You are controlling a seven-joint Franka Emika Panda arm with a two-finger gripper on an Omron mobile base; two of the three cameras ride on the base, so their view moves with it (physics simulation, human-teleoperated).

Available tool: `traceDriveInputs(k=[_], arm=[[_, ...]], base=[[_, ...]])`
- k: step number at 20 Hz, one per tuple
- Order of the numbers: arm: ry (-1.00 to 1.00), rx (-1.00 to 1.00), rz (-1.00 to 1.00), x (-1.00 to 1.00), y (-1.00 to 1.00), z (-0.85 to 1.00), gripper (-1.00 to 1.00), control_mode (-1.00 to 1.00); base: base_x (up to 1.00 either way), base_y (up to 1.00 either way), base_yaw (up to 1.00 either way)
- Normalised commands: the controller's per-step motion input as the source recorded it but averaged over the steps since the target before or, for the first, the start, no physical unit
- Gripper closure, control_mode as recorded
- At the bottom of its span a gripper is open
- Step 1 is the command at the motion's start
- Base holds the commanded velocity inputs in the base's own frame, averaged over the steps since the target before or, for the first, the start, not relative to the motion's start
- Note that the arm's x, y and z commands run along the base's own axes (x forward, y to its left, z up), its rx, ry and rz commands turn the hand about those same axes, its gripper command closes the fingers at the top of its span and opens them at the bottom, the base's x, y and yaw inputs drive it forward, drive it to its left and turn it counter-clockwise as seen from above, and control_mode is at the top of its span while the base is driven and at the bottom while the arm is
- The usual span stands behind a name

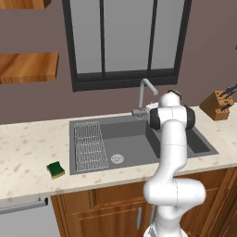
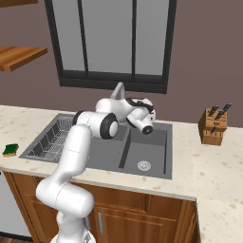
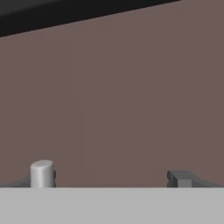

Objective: Soak the sponge with water for a few seconds and then drop it inside the sink.

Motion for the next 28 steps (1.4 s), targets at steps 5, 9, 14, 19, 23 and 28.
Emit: traceDriveInputs(k=[5,9,14,19,23,28], arm=[[0.0,0.02,-0.09,0.01,-0.29,0.0,-1.0,-1.0],[0.0,0.04,-0.08,0.01,-0.33,0.0,-1.0,-1.0],[0.0,0.06,-0.07,0.0,-0.39,0.0,-1.0,-1.0],[0.0,0.04,-0.02,0.0,-0.48,-0.01,-1.0,-1.0],[0.0,0.02,0.0,0.01,-0.53,0.0,-1.0,-1.0],[0.0,0.01,0.0,0.0,-0.53,0.0,-1.0,-1.0]], base=[[0.0,0.0,0.0],[0.0,0.0,0.0],[0.0,0.0,0.0],[0.0,0.0,0.0],[0.0,0.0,0.0],[0.0,0.0,0.0]])
